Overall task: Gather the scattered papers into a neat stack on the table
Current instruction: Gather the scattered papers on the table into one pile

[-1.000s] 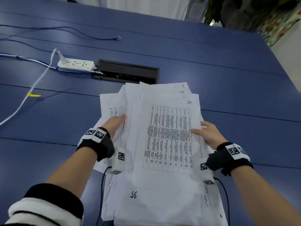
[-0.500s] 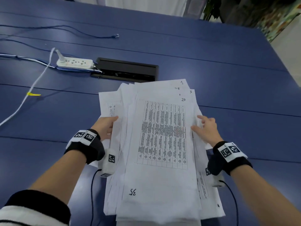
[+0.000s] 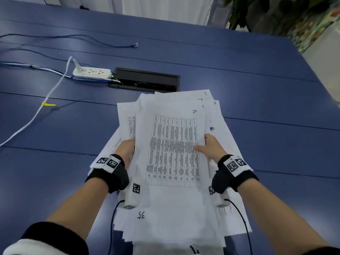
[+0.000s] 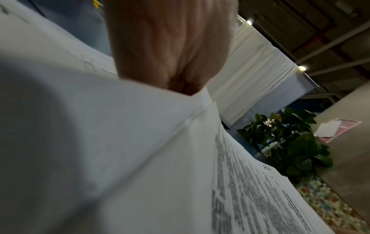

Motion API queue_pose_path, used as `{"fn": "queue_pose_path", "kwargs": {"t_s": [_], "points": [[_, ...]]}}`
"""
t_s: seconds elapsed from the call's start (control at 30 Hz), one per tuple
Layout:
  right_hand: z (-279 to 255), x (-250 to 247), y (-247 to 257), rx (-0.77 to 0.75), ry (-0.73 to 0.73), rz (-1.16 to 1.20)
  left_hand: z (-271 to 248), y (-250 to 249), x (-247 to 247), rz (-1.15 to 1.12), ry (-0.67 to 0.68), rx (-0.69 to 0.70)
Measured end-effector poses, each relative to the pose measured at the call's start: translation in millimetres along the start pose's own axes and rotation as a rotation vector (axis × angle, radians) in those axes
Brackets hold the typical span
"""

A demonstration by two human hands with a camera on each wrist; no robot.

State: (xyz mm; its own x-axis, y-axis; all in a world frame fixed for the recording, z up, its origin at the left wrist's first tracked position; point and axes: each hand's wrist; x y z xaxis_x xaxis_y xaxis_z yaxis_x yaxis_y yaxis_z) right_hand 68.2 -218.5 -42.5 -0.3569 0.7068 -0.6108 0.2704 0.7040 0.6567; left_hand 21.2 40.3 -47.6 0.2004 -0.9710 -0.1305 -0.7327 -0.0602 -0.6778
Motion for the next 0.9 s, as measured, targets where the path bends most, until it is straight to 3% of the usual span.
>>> {"fn": "queue_pose_path", "kwargs": {"t_s": [0.13, 0.3, 0.53, 0.73, 0.9], "points": [[-5, 5, 0, -0.03, -0.017, 0.066, -11, -9, 2, 0.0, 0.045, 0.025], [0, -6, 1, 0.053, -0.125, -0.115, -18, -14, 8, -0.046, 0.1, 0.038], [23, -6, 5, 0.112, -0.196, 0.31, 1, -8, 14, 0.128, 0.149, 0.129], [23, 0, 15, 0.058, -0.101, 0.355, 8, -9, 13, 0.034, 0.155, 0.093], [11, -7, -4, 0.109, -0.008, 0.428, 12, -6, 6, -0.087, 0.193, 0.011]]}}
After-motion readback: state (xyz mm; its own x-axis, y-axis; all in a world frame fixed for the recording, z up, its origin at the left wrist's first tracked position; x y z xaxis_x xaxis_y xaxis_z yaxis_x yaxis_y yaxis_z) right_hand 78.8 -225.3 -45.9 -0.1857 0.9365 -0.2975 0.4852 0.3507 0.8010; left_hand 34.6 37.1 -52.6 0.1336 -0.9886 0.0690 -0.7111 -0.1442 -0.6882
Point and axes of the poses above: each hand's wrist, its own z-axis towards the middle knuckle, its own x-axis out of the palm, y = z × x, and after that the axes turned 3 degrees about -x, right-handed
